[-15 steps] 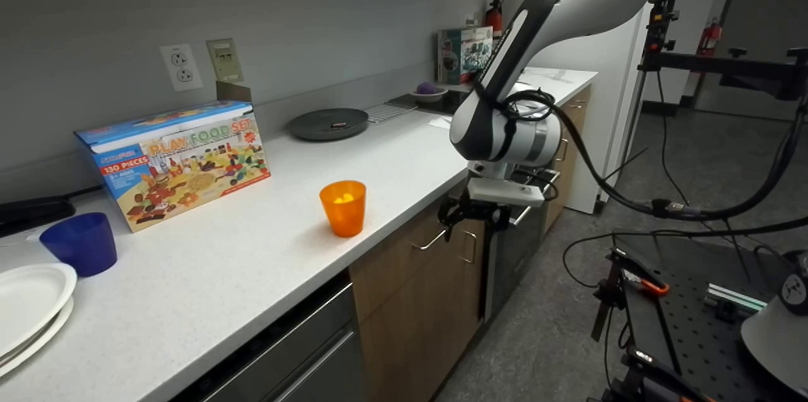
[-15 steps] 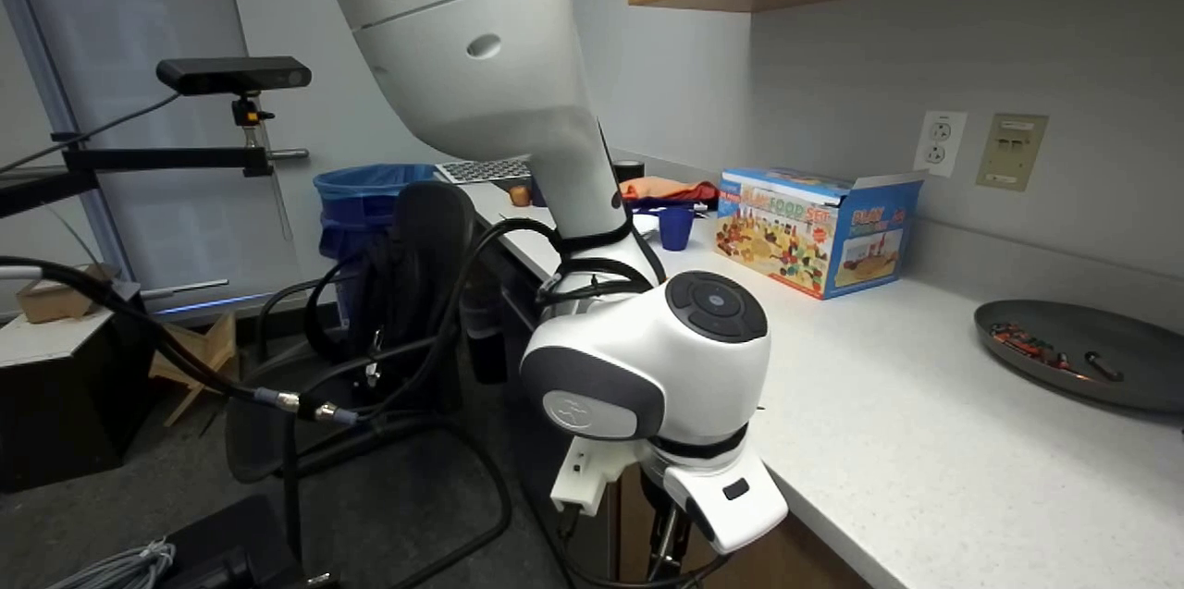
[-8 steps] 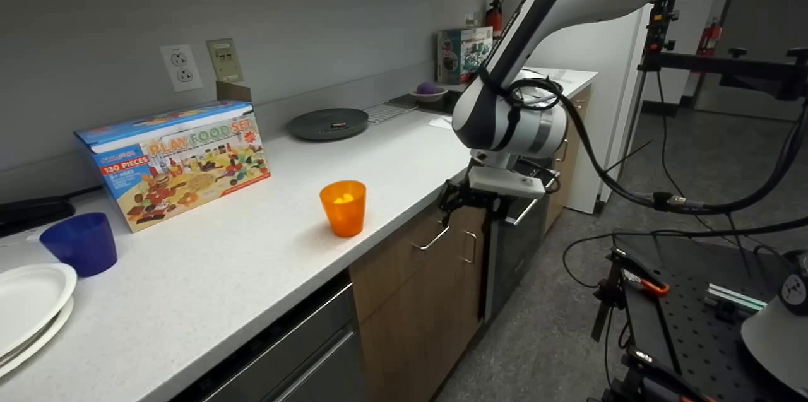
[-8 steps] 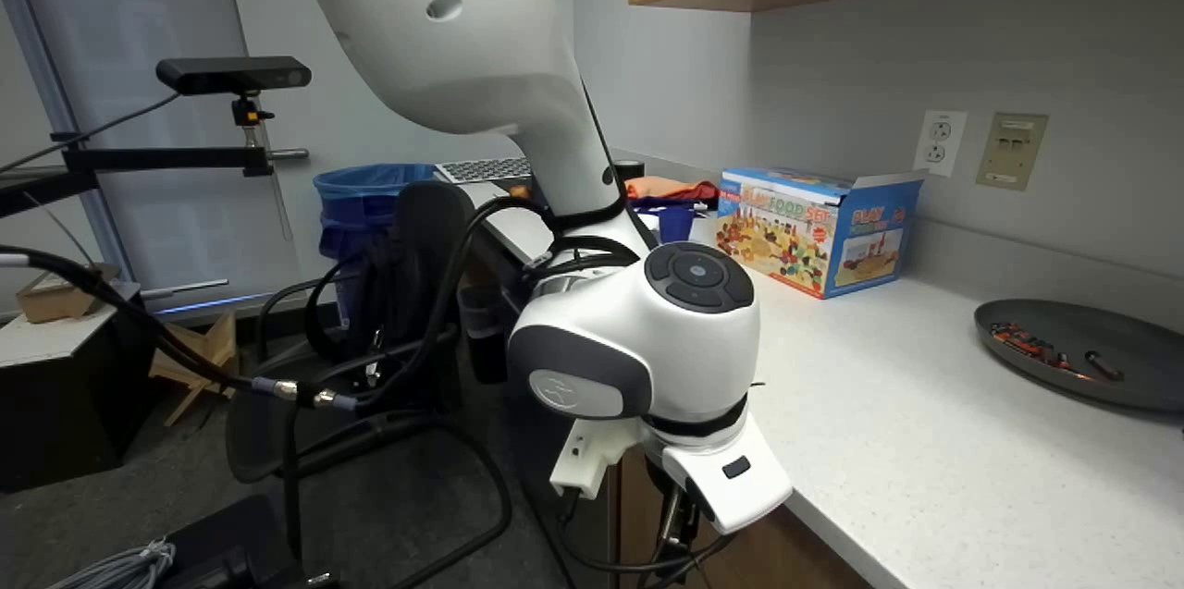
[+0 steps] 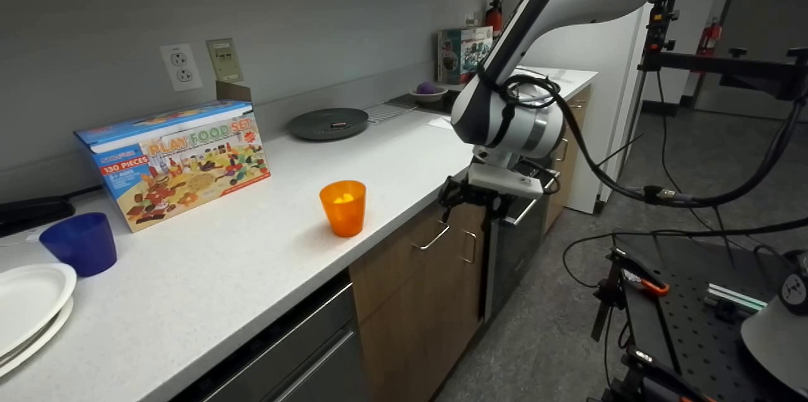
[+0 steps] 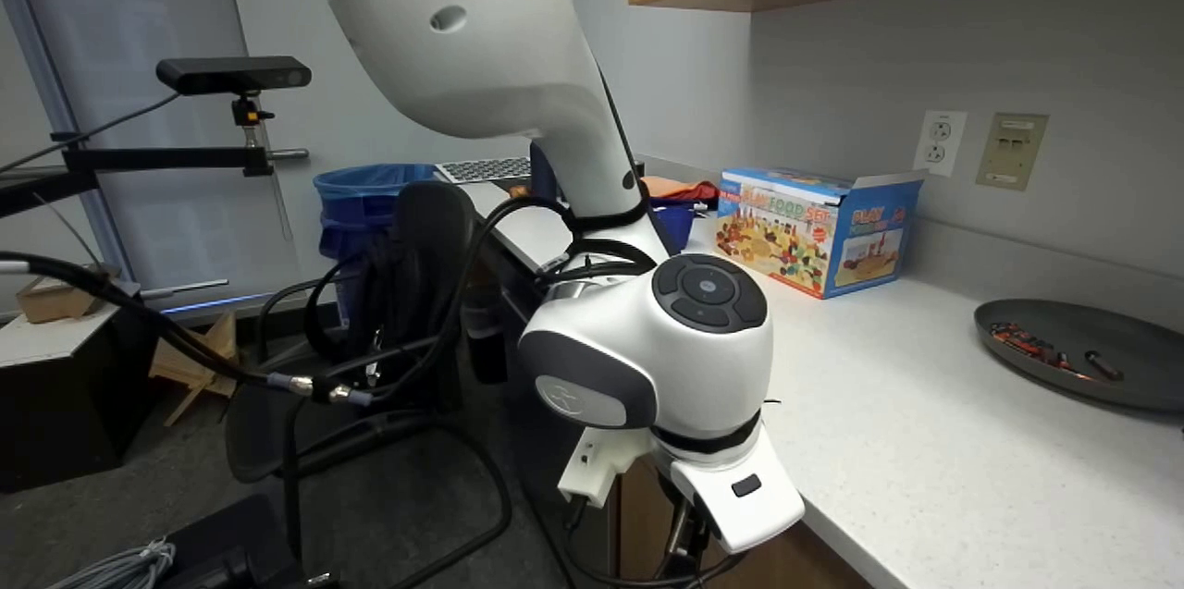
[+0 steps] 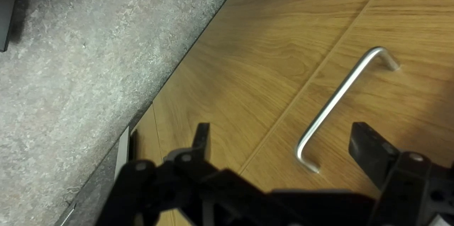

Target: Open the top drawer of the kitchen unit

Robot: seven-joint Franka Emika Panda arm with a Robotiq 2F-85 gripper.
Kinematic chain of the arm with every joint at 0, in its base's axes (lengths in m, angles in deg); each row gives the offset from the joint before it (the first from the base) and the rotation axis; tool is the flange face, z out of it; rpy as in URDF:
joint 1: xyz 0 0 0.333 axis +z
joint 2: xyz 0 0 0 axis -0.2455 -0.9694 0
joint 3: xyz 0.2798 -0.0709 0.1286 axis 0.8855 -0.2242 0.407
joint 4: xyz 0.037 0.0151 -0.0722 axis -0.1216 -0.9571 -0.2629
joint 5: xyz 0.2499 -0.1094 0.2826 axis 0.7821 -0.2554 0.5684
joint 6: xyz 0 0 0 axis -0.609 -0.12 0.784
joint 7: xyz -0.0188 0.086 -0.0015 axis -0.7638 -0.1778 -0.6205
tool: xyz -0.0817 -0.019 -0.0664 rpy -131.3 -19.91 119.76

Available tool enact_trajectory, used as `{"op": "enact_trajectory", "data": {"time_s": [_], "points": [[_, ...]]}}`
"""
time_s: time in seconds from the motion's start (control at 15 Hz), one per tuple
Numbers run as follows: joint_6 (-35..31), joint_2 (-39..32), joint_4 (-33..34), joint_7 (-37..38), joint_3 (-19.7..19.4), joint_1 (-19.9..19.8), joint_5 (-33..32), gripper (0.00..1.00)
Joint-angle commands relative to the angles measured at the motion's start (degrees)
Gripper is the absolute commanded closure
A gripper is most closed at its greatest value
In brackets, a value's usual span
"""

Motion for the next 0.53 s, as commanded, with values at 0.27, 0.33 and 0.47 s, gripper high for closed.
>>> {"op": "enact_trajectory", "data": {"time_s": [0.27, 0.33, 0.47], "points": [[-2.02, -6.13, 4.75, -5.00, 3.66, -4.28, 5.55, 0.00], [-2.23, -6.89, 5.24, -5.18, 3.86, -4.44, 5.74, 0.00], [-2.75, -8.15, 6.06, -5.31, 4.35, -4.72, 5.84, 0.00]]}}
